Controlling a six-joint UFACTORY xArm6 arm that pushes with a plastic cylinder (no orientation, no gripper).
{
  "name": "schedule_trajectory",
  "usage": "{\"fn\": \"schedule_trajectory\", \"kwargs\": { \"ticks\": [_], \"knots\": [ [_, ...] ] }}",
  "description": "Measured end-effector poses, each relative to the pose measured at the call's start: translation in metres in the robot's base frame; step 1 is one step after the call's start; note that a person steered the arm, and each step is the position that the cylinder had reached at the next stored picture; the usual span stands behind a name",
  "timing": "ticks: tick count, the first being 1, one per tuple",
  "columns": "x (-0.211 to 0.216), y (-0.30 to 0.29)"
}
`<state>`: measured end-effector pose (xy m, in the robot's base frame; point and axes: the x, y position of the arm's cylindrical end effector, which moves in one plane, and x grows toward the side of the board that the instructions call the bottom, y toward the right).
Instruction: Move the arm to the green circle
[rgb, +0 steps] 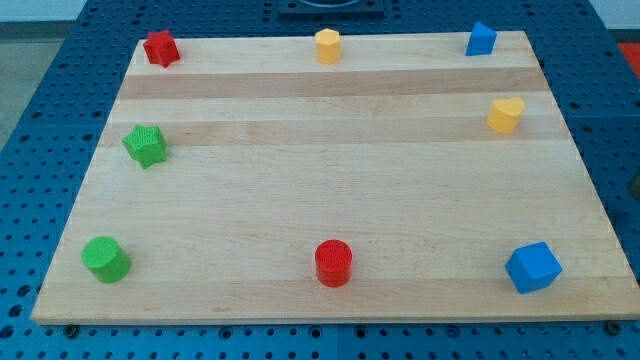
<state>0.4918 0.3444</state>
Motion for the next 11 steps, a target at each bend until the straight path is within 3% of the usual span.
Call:
{"fn": "schedule_trajectory", "kwargs": {
  "ticks": [1, 2, 4, 7, 10, 11],
  "knots": [
    [0.000, -0.003],
    [-0.007, -0.067],
    [-0.009, -0.329],
    [0.000, -0.639],
    [0.093, -0.646],
    [0.091, -0.628]
  ]
}}
